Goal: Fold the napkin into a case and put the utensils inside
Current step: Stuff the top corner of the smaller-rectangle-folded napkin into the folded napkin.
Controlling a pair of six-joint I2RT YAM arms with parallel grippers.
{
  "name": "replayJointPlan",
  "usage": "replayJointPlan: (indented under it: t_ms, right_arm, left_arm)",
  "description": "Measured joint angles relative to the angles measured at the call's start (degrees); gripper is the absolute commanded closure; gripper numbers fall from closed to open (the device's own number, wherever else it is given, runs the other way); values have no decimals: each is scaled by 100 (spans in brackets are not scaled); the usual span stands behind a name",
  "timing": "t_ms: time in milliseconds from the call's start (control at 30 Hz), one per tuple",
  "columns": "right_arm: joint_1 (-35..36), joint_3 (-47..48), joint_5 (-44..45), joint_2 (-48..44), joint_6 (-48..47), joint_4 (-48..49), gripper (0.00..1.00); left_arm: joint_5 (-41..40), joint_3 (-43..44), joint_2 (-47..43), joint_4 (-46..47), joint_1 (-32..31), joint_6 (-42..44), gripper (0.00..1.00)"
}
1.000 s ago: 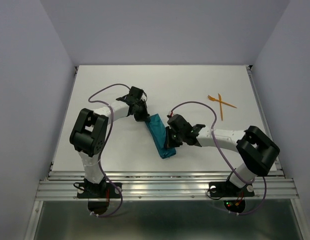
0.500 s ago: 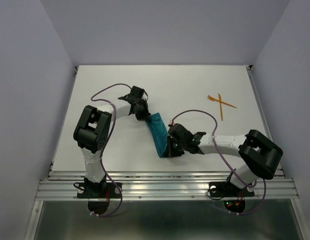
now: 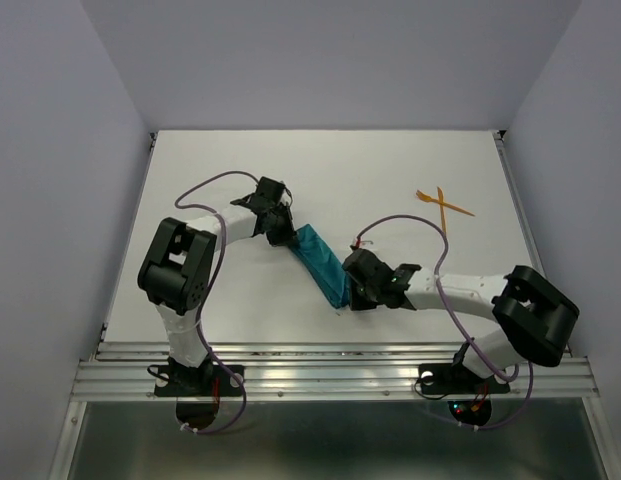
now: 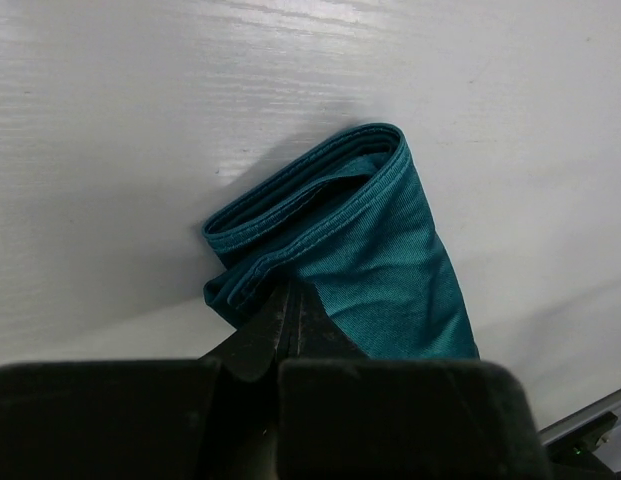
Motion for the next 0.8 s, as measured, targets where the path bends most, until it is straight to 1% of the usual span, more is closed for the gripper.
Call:
replayJointPlan:
  t_ms: [133, 167, 267, 300, 333, 367, 400, 467, 500, 567, 600, 667, 800]
  right_arm:
    - [-68, -129, 264, -468, -313, -450, 84]
    - [-81, -138, 289, -649, -439, -544, 79]
    - [-83, -48, 328, -1051, -750, -680, 71]
    - [-83, 59, 334, -1088, -826, -734, 69]
    - [-83, 179, 343, -1086, -901, -789, 68]
    - [-83, 350, 348, -1047, -986, -791, 68]
    - [-83, 579, 361, -951, -1078, -824, 68]
    - [-83, 1029, 378, -673, -1244, -866, 67]
    - [-83, 1237, 385, -498, -1307, -841, 63]
    - [-83, 1797, 407, -9, -1482, -833, 61]
    - [-83, 1961, 420, 146, -1556, -846, 58]
    - [-83, 2540, 437, 697, -1729, -850, 58]
    - [-83, 3512, 496, 1591, -2096, -911, 57]
  left_arm:
    - [-46, -46, -210, -138, -2, 2, 100]
    - [-72, -46, -289, -179, -4, 4, 100]
    - [-210, 13, -472, -374, -4, 15, 99]
    - [-269, 63, -527, -455, -4, 35, 97]
    - [-326, 114, -566, -511, -4, 52, 93]
    - [-417, 221, -625, -621, -2, 81, 91]
    - [-505, 317, -667, -686, 2, 114, 88]
    - [-623, 448, -756, -756, 52, 151, 86]
    - [-651, 472, -813, -785, 76, 175, 85]
    - [-691, 474, -999, -876, 229, 205, 82]
    - [-702, 455, -1093, -911, 354, 212, 80]
    - [-708, 391, -1261, -933, 640, 227, 76]
    - [-811, 48, -1700, -1023, 1296, 286, 63]
